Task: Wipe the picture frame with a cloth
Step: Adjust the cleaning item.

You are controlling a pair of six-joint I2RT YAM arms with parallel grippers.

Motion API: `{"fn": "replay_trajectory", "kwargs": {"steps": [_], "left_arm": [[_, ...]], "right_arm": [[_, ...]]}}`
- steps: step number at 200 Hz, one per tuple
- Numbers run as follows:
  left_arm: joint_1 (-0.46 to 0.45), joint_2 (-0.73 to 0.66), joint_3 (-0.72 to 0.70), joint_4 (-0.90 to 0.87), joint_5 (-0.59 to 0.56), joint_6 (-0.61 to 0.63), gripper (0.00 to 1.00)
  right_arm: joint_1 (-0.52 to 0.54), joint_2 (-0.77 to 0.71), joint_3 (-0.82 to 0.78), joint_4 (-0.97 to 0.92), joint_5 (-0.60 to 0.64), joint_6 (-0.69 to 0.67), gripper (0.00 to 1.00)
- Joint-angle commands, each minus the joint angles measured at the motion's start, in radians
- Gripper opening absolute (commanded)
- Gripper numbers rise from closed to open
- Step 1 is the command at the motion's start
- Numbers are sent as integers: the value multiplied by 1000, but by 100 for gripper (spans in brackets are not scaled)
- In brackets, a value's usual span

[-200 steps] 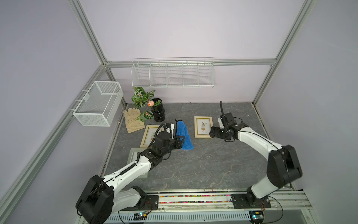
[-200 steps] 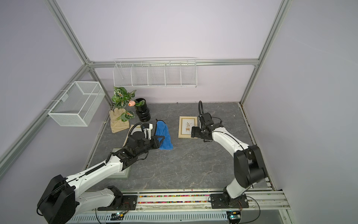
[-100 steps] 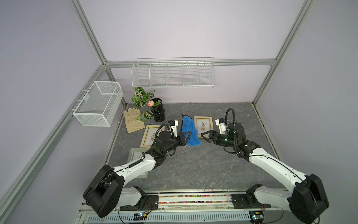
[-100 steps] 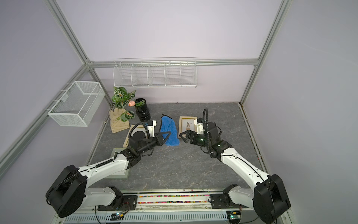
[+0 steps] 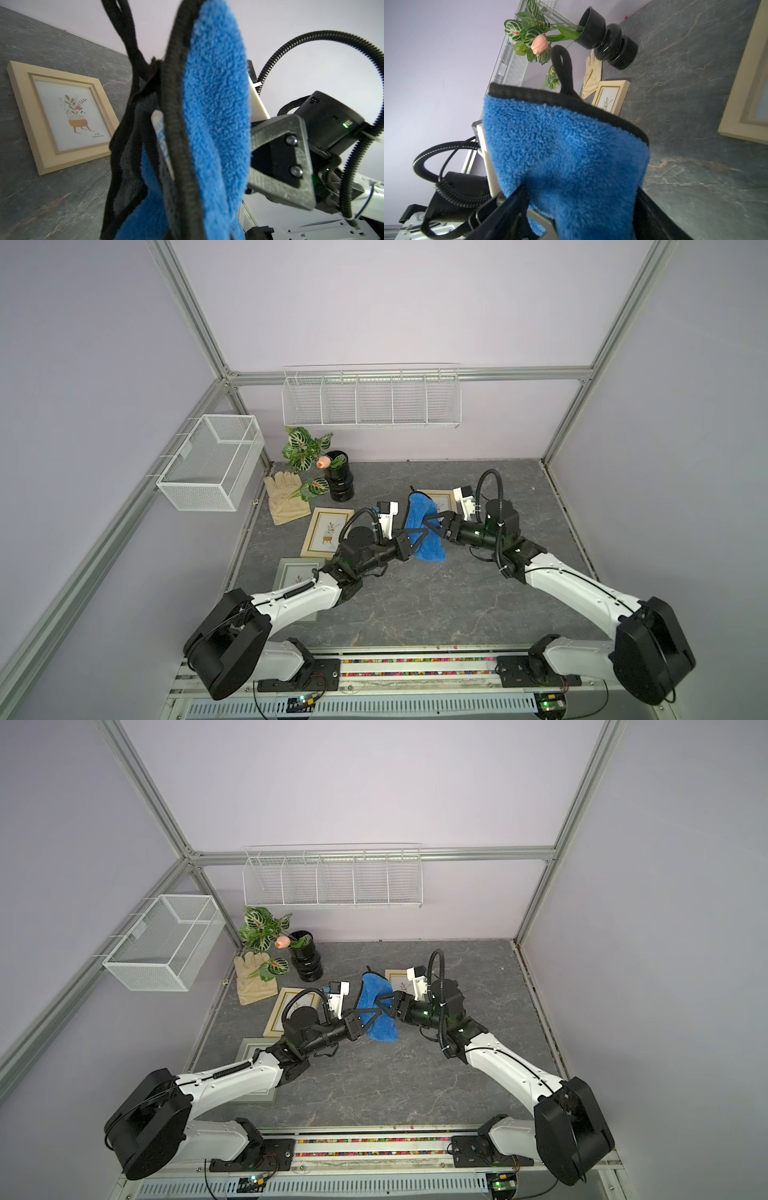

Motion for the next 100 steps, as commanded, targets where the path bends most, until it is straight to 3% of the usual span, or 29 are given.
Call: {"fn": "replay_trajectory", "kwargs": {"steps": [1, 38, 57, 65, 87, 100], "left_arm": [[-1, 13, 45, 48, 27, 6, 0], [-2, -13, 71, -82, 9, 61, 0], [-2, -22, 95, -183, -3, 100, 5], [0, -28, 104, -230, -18, 110, 12], [12, -50, 131, -384, -83, 128, 44], [22, -64, 163, -525, -184, 150, 54]], "right_arm": [[15, 6, 10, 46, -27, 11, 67], [18, -22, 37, -93, 25, -77, 32], [18, -36, 51, -153, 57, -116, 20], [18, -42, 57, -173, 69, -127, 17], [19, -56, 75, -249, 126, -161, 7], [17, -63, 86, -304, 163, -189, 6]]}}
